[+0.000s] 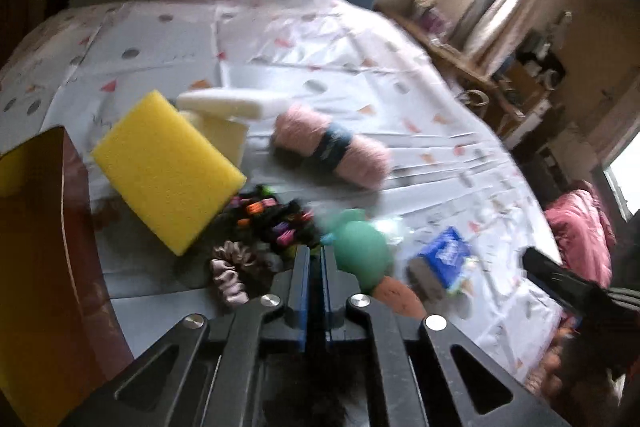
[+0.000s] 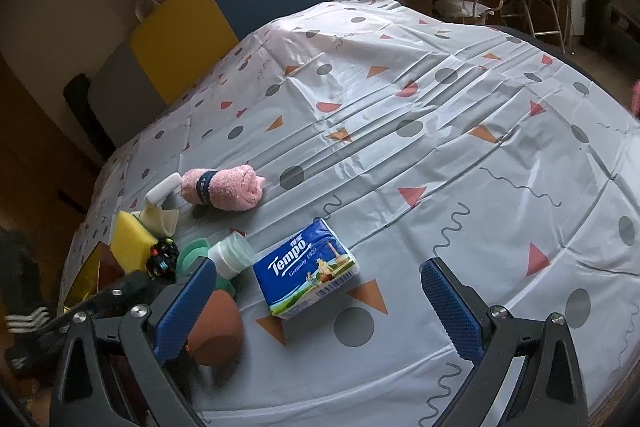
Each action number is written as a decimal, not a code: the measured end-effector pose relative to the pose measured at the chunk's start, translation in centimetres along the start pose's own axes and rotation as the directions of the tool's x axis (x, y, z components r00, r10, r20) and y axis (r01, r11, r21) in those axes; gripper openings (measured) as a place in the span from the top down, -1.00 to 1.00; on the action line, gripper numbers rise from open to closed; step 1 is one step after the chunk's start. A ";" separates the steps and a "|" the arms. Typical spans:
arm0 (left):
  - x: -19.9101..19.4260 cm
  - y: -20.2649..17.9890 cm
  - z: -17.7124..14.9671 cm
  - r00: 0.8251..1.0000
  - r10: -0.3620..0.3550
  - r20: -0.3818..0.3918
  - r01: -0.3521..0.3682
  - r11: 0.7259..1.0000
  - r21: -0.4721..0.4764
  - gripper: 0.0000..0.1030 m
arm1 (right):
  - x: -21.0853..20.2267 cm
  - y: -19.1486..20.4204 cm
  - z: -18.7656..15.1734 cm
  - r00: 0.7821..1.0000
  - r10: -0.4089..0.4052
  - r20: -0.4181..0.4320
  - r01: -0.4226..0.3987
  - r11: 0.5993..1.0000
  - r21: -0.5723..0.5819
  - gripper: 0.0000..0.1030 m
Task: Organize soft objects
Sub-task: 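Lift the black hair bundle with the left tool while the right tool grasps the brown makeup sponge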
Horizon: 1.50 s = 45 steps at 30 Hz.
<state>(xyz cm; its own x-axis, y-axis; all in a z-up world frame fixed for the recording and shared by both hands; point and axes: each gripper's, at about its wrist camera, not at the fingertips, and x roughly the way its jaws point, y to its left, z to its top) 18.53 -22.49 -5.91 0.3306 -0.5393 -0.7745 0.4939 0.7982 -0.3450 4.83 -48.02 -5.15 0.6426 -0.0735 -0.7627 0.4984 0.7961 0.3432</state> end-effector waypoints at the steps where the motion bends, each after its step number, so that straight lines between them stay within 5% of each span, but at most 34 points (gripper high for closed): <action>1: -0.7 -0.1 0.0 1.000 -0.012 0.011 0.012 1.000 0.005 0.93 | 0.0 0.0 0.0 1.000 0.000 -0.003 0.000 1.000 -0.003 -1.00; 9: -2.4 0.2 -1.0 1.000 0.000 -0.008 0.000 1.000 0.006 0.90 | 0.5 0.7 -0.5 0.999 0.035 -0.039 -0.037 0.999 -0.031 -1.00; 13: -0.5 0.8 -0.7 0.998 0.016 -0.062 -0.019 0.998 -0.061 0.47 | 0.5 1.4 -0.7 0.998 0.036 -0.042 -0.039 0.997 -0.065 -1.00; 17: 2.3 0.7 0.0 0.992 0.044 -0.120 -0.056 0.993 -0.101 0.27 | 0.7 1.4 -0.7 0.998 0.036 -0.050 -0.039 0.997 -0.061 -1.00; 24: 6.3 1.3 0.9 0.981 0.099 -0.169 -0.120 0.985 -0.122 0.28 | 0.4 2.1 -0.8 0.998 0.050 -0.040 -0.054 0.994 -0.099 -1.00; 29: 5.3 1.4 1.2 0.989 0.102 -0.109 -0.110 0.991 -0.071 0.85 | 1.2 4.2 -1.7 0.980 0.155 -0.126 -0.175 0.971 -0.163 -0.88; 33: 2.9 1.3 1.2 0.997 0.041 -0.058 -0.044 0.998 -0.048 0.89 | 2.8 6.8 -2.8 0.956 0.170 -0.241 -0.228 0.945 -0.237 -0.46; 36: 1.4 1.5 1.2 0.999 -0.006 -0.041 0.003 0.998 -0.056 0.90 | 4.2 7.7 -3.4 0.938 0.174 -0.300 -0.250 0.939 -0.236 -0.45; 45: -3.2 0.9 0.3 0.993 -0.112 0.030 0.114 0.993 -0.035 0.90 | 7.2 9.2 -4.2 0.936 0.068 -0.344 -0.178 0.937 -0.300 -0.43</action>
<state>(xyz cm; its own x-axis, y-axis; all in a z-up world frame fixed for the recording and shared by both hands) 18.15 -20.13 -3.58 0.2969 -0.6335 -0.7145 0.4995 0.7408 -0.4492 11.60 -38.70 -9.75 0.4354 0.1921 -0.8795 0.1780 0.9393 0.2932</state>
